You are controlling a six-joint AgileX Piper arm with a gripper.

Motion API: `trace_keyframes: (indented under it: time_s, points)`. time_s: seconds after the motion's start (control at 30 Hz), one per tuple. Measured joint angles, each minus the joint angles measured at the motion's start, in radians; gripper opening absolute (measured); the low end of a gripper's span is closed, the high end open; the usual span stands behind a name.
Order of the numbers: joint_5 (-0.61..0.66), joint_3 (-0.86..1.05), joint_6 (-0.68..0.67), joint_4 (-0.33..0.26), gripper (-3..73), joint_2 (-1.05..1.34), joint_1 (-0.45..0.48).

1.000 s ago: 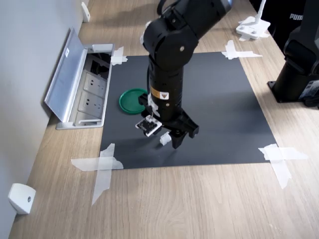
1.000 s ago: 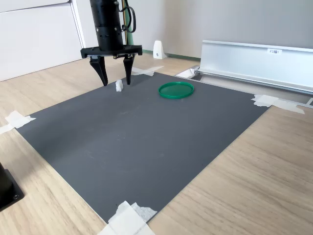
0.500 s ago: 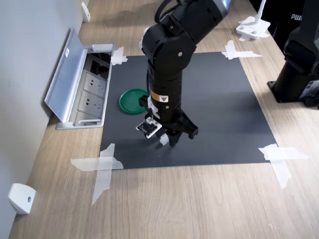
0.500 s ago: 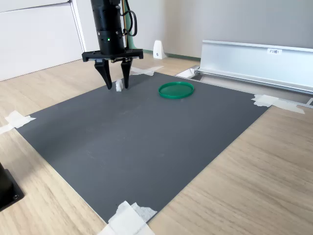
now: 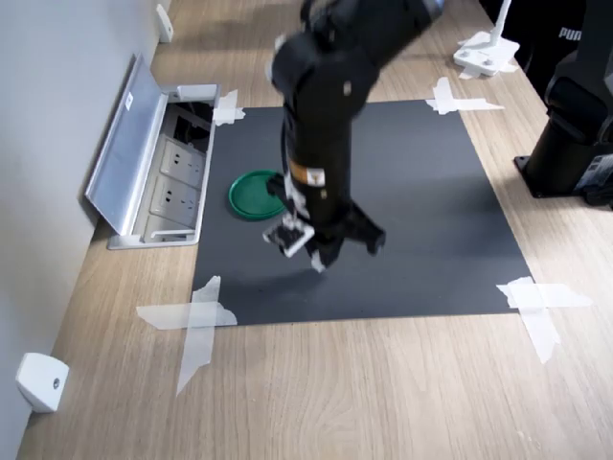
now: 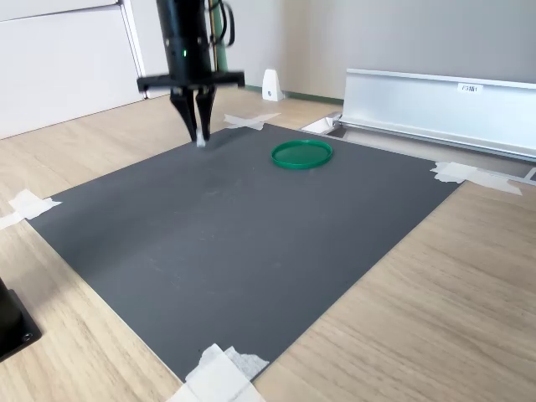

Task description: Grasp a white terminal and put it on the green lid.

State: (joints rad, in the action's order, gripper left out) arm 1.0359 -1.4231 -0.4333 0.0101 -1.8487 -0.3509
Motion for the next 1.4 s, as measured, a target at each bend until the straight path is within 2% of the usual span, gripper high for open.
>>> trace_keyframes:
  time_s: [0.17, 0.3, 0.53, 0.73, 1.07, 1.4]
  points:
    - [0.152, -0.195, -0.082, 0.0, 8.4, 0.027, 0.097]
    - [0.169, -0.272, -0.14, 0.004, 8.4, 0.028, 0.184]
    - [0.185, -0.283, -0.217, 0.034, 8.4, -0.027, 0.33]
    - [0.167, -0.274, -0.24, 0.039, 8.4, -0.102, 0.342]
    - [-0.026, -0.096, -0.237, 0.034, 8.4, -0.152, 0.342]
    - [-0.062, -0.089, -0.273, -0.001, 9.7, -0.172, 0.342]
